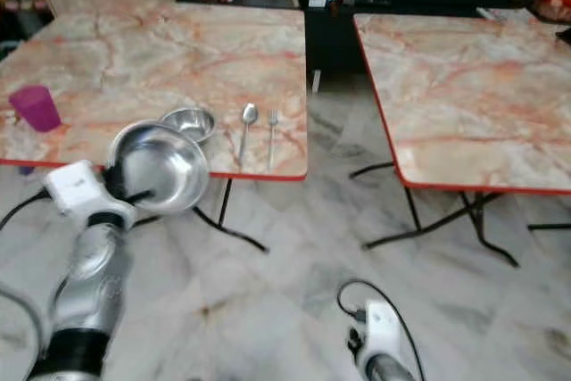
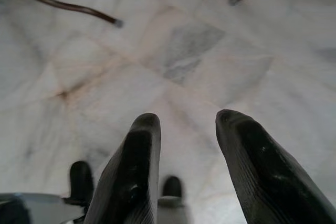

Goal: Setting the table

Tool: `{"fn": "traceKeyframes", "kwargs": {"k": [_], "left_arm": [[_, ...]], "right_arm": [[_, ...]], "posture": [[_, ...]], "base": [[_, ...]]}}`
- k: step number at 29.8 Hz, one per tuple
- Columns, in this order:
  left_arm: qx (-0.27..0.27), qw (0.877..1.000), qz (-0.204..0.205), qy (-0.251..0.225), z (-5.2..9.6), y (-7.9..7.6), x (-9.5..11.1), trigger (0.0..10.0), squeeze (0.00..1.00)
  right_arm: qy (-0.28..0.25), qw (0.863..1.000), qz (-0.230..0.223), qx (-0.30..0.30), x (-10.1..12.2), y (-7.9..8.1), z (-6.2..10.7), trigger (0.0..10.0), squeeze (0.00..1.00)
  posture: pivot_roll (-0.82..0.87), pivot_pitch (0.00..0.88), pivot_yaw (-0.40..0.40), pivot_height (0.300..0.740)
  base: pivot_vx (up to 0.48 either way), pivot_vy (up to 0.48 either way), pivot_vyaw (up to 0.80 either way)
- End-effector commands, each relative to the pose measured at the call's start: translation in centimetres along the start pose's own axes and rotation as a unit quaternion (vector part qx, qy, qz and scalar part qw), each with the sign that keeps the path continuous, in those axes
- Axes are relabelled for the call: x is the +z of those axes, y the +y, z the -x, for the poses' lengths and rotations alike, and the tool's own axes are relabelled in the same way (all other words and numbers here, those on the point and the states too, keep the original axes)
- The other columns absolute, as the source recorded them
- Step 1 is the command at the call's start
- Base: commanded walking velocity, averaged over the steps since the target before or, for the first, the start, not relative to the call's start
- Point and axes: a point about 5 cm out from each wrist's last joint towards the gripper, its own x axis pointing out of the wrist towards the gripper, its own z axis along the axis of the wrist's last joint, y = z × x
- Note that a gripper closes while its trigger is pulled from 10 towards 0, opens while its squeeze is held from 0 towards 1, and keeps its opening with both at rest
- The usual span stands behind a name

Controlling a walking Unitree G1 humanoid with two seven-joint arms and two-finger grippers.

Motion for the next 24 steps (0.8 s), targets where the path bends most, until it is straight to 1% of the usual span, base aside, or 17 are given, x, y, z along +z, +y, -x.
{"fn": "traceKeyframes", "kwargs": {"k": [1, 2, 3, 6, 7, 8, 12, 13, 16, 18, 20, 21, 24], "left_arm": [[-0.005, 1.000, 0.008, -0.015, 0.3, -0.3, 0.3, 10.0, 0.00], [0.000, 1.000, -0.002, -0.011, 0.6, 0.4, 0.0, 10.0, 0.00], [0.003, 1.000, -0.006, -0.008, 0.8, 0.7, -0.2, 10.0, 0.00], [0.010, 0.999, -0.031, 0.014, 1.5, 1.8, -1.7, 10.0, 0.00], [0.019, 0.999, -0.037, 0.026, 1.8, 2.4, -2.4, 10.0, 0.00], [0.019, 0.999, -0.037, 0.026, 1.8, 2.4, -2.4, 10.0, 0.00], [0.037, 0.997, -0.050, 0.051, 2.6, 4.0, -3.7, 10.0, 0.00], [0.038, 0.995, -0.059, 0.070, 2.9, 4.4, -4.5, 10.0, 0.00], [0.038, 0.992, -0.072, 0.092, 3.2, 4.8, -5.5, 10.0, 0.00], [0.033, 0.989, -0.085, 0.118, 3.4, 5.0, -6.7, 10.0, 0.00], [0.031, 0.983, -0.095, 0.153, 3.8, 5.2, -8.1, 10.0, 0.00], [0.032, 0.978, -0.101, 0.181, 4.0, 5.4, -9.0, 10.0, 0.00], [0.018, 0.969, -0.112, 0.220, 4.5, 5.1, -10.4, 10.0, 0.00]], "right_arm": [[0.007, 1.000, 0.003, -0.011, -0.4, -1.0, 0.2, 10.0, 0.00], [0.007, 1.000, 0.005, -0.009, -0.4, -0.9, 0.2, 10.0, 0.00], [0.007, 1.000, 0.006, -0.008, -0.4, -0.9, 0.2, 10.0, 0.00], [0.007, 1.000, 0.007, -0.006, -0.3, -0.7, 0.1, 10.0, 0.00], [0.006, 1.000, 0.006, -0.006, -0.3, -0.6, 0.1, 10.0, 0.00], [0.006, 1.000, 0.006, -0.006, -0.3, -0.6, 0.1, 10.0, 0.00], [0.005, 1.000, 0.003, -0.007, -0.2, -0.7, 0.1, 10.0, 0.00], [0.006, 1.000, 0.002, -0.009, -0.3, -0.8, 0.2, 10.0, 0.00], [0.007, 1.000, 0.001, -0.009, -0.4, -0.8, 0.2, 10.0, 0.00], [0.009, 1.000, -0.001, -0.011, -0.5, -0.9, 0.2, 10.0, 0.00], [0.010, 1.000, -0.001, -0.011, -0.5, -0.8, 0.2, 10.0, 0.00], [0.009, 1.000, -0.002, -0.011, -0.5, -0.8, 0.2, 10.0, 0.00], [0.010, 1.000, -0.001, -0.011, -0.5, -0.7, 0.2, 10.0, 0.00]], "posture": [[0.10, 0.080, -0.038, 0.740], [0.11, 0.083, -0.040, 0.740], [0.11, 0.083, -0.040, 0.740], [0.11, 0.093, -0.040, 0.740], [0.11, 0.094, -0.040, 0.740], [0.11, 0.094, -0.040, 0.740], [0.10, 0.106, -0.038, 0.740], [0.10, 0.108, -0.038, 0.740], [0.10, 0.111, -0.039, 0.740], [0.11, 0.117, -0.042, 0.740], [0.10, 0.124, -0.042, 0.740], [0.10, 0.125, -0.042, 0.740], [0.10, 0.129, -0.041, 0.740]], "base": [[0.240, -0.304, 0.00], [0.000, -0.304, 0.00], [0.000, -0.304, 0.00], [0.160, -0.309, 0.00], [0.240, -0.307, 0.00], [0.240, -0.307, 0.00], [0.241, -0.308, 0.00], [0.000, -0.307, 0.00], [0.161, -0.306, 0.00], [0.240, -0.307, 0.00], [0.240, -0.307, 0.00], [0.240, -0.304, 0.00], [0.241, -0.300, 0.00]]}}
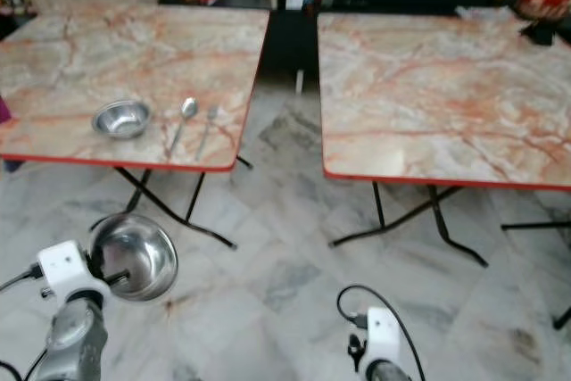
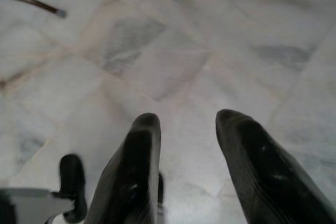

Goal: Setting the table

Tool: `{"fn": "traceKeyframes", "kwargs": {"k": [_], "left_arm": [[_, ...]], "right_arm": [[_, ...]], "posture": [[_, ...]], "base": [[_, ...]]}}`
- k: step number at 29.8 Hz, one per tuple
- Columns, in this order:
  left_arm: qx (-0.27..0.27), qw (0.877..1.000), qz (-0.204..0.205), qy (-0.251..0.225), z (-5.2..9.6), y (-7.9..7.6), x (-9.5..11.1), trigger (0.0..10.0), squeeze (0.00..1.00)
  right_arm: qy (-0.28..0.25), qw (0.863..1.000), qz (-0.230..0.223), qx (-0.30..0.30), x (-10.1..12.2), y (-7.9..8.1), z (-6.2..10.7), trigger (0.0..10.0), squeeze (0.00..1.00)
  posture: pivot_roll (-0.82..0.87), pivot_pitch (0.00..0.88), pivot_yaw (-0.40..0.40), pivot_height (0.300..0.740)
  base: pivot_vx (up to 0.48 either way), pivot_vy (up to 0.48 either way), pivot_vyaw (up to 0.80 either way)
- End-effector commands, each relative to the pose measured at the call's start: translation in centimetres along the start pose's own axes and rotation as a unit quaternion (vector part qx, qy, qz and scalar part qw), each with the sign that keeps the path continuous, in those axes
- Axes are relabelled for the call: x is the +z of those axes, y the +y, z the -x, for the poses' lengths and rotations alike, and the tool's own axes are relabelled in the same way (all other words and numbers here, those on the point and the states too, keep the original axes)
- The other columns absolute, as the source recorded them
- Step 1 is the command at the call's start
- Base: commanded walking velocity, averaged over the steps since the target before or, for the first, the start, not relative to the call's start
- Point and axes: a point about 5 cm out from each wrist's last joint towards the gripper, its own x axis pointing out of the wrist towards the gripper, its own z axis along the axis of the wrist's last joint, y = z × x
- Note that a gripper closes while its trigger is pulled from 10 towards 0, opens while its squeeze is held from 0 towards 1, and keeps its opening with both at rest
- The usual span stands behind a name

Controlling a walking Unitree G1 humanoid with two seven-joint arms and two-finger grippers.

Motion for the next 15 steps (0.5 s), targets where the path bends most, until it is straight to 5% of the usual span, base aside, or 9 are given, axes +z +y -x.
{"fn": "traceKeyframes", "kwargs": {"k": [1, 7, 11, 15], "left_arm": [[-0.014, 1.000, -0.015, 0.011, -0.2, -0.6, -0.4, 10.0, 0.00], [-0.047, 0.994, -0.049, 0.083, 0.3, -1.9, -3.1, 10.0, 0.00], [-0.048, 0.993, -0.054, 0.095, 0.4, -1.9, -3.5, 10.0, 0.00], [-0.046, 0.989, -0.074, 0.120, 1.0, -1.4, -4.8, 10.0, 0.00]], "right_arm": [[0.002, 1.000, 0.001, 0.002, 0.0, 0.2, 0.0, 10.0, 0.00], [0.000, 1.000, 0.008, 0.000, 0.0, 0.3, 0.0, 10.0, 0.00], [0.003, 1.000, 0.003, -0.002, -0.1, 0.2, 0.0, 10.0, 0.00], [0.002, 1.000, -0.015, -0.009, -0.1, -0.1, 0.0, 10.0, 0.00]], "posture": [[0.10, 0.129, -0.041, 0.740], [0.08, 0.130, -0.037, 0.740], [0.08, 0.130, -0.037, 0.740], [0.07, 0.135, -0.040, 0.740]], "base": [[0.244, -0.296, 0.00], [0.261, -0.289, 0.27], [0.311, -0.262, 0.63], [0.307, -0.268, 0.00]]}}
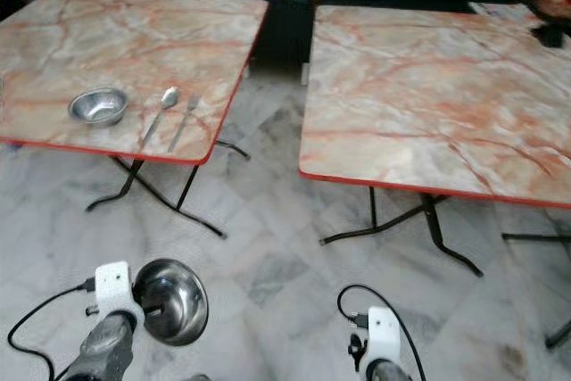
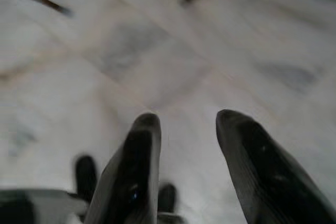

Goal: Setting the table

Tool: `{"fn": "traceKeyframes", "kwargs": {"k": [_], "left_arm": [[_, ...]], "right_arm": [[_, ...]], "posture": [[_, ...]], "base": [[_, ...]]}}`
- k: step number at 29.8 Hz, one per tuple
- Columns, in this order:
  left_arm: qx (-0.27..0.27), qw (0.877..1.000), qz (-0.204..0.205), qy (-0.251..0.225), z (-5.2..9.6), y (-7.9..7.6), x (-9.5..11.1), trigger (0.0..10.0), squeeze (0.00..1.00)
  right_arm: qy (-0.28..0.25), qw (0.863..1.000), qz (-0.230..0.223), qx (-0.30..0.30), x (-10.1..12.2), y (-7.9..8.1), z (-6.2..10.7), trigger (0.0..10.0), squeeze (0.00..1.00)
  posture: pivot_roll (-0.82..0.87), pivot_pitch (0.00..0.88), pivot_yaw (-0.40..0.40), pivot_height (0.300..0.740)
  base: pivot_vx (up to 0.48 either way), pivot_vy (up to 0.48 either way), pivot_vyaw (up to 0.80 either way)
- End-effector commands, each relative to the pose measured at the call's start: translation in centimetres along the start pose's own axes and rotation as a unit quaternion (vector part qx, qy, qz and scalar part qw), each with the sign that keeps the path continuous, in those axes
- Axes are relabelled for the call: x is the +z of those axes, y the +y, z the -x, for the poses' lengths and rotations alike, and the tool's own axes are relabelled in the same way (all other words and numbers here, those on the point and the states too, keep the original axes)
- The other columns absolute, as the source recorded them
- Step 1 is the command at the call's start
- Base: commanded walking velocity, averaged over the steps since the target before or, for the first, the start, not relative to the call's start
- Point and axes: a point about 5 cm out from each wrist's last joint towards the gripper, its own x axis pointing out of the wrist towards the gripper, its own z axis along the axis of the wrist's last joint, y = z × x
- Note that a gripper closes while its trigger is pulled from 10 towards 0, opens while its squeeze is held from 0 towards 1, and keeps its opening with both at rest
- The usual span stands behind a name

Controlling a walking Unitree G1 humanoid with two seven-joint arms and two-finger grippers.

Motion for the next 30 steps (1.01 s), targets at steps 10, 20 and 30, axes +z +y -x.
{"fn": "traceKeyframes", "kwargs": {"k": [10, 20, 30], "left_arm": [[-0.015, 0.999, -0.037, 0.020, 0.4, 0.0, -1.4, 10.0, 0.00], [-0.004, 0.998, -0.046, 0.033, 0.6, 0.7, -2.0, 10.0, 0.00], [-0.003, 0.998, -0.047, 0.033, 0.5, 0.6, -1.8, 10.0, 0.00]], "right_arm": [[0.026, 0.999, -0.019, -0.035, -1.3, -1.9, 0.5, 10.0, 0.00], [0.028, 0.999, -0.019, -0.028, -1.4, -1.6, 0.5, 10.0, 0.00], [0.020, 0.999, -0.025, -0.028, -1.2, -1.6, 0.4, 10.0, 0.00]], "posture": [[0.06, 0.140, -0.042, 0.740], [0.06, 0.134, -0.040, 0.740], [0.05, 0.135, -0.039, 0.740]], "base": [[0.245, -0.287, -0.10], [0.120, -0.299, -0.55], [0.072, -0.300, -0.15]]}}
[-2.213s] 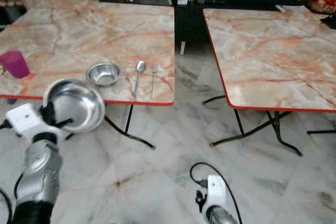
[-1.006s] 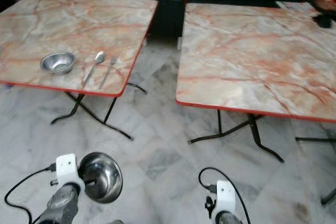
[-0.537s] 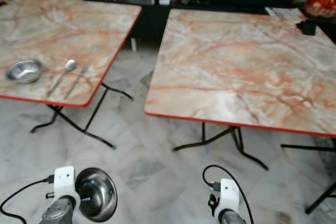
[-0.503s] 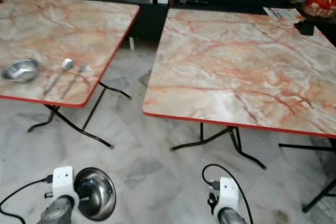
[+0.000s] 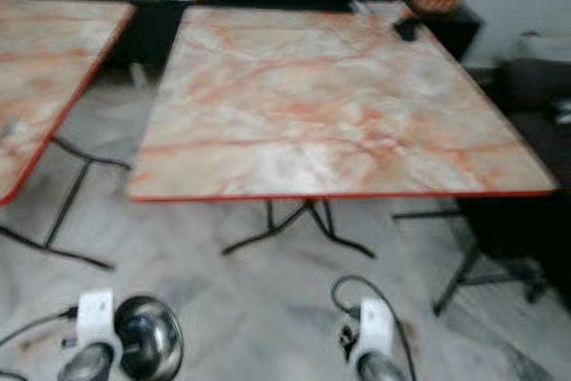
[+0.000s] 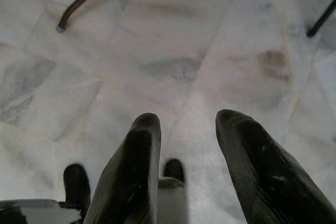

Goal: Setting the table

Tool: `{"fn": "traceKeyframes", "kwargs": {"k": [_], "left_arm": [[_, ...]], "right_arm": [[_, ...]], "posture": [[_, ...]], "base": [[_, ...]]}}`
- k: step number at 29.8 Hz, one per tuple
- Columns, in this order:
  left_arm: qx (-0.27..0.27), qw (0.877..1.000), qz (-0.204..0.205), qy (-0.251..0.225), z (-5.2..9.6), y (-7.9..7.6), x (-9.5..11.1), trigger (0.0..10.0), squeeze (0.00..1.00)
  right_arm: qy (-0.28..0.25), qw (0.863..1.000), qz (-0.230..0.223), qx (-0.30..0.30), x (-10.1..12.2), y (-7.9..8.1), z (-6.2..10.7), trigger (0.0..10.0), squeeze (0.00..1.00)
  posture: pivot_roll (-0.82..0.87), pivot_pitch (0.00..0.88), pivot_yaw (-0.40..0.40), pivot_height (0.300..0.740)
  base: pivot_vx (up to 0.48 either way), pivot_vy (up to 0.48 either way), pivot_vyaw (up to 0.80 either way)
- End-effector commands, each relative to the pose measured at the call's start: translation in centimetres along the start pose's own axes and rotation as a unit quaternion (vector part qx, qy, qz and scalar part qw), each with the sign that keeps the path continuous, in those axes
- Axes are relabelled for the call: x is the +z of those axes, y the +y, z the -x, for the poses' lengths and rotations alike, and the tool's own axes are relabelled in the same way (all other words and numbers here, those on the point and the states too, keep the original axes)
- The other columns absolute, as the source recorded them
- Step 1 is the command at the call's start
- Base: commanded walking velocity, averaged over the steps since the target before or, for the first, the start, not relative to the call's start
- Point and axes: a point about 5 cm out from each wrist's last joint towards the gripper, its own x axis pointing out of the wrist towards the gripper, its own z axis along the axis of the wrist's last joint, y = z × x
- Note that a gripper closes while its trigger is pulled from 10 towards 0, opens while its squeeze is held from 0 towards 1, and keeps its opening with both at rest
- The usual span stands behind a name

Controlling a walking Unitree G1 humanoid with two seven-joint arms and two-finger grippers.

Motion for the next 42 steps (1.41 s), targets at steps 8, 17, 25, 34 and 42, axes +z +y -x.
{"fn": "traceKeyframes", "kwargs": {"k": [8, 17, 25, 34, 42], "left_arm": [[-0.004, 1.000, 0.002, 0.008, 0.1, -0.8, -0.3, 10.0, 0.00], [-0.007, 1.000, 0.001, 0.006, 0.0, -1.0, -0.1, 10.0, 0.00], [-0.008, 1.000, 0.002, 0.007, 0.0, -1.2, -0.1, 10.0, 0.00], [-0.012, 1.000, 0.001, 0.016, 0.4, -1.2, -1.0, 10.0, 0.00], [0.057, 0.998, 0.020, 0.011, 0.6, 0.8, -1.3, 10.0, 0.00]], "right_arm": [[-0.005, 1.000, 0.022, -0.005, 0.2, -0.8, 0.1, 10.0, 0.00], [-0.002, 1.000, 0.010, -0.006, 0.0, -0.9, 0.1, 10.0, 0.00], [-0.002, 1.000, 0.008, -0.007, 0.0, -1.0, 0.2, 10.0, 0.00], [0.001, 1.000, 0.008, -0.011, -0.2, -1.2, 0.2, 10.0, 0.00], [0.002, 1.000, 0.011, -0.011, -0.3, -1.3, 0.2, 10.0, 0.00]], "posture": [[0.05, 0.133, -0.038, 0.740], [0.05, 0.134, -0.038, 0.740], [0.04, 0.138, -0.041, 0.740], [0.04, 0.140, -0.044, 0.740], [0.04, 0.142, -0.050, 0.740]], "base": [[0.090, -0.300, 0.00], [0.254, -0.293, 0.41], [0.254, -0.294, 0.00], [0.251, -0.288, 0.00], [0.030, -0.032, 0.00]]}}
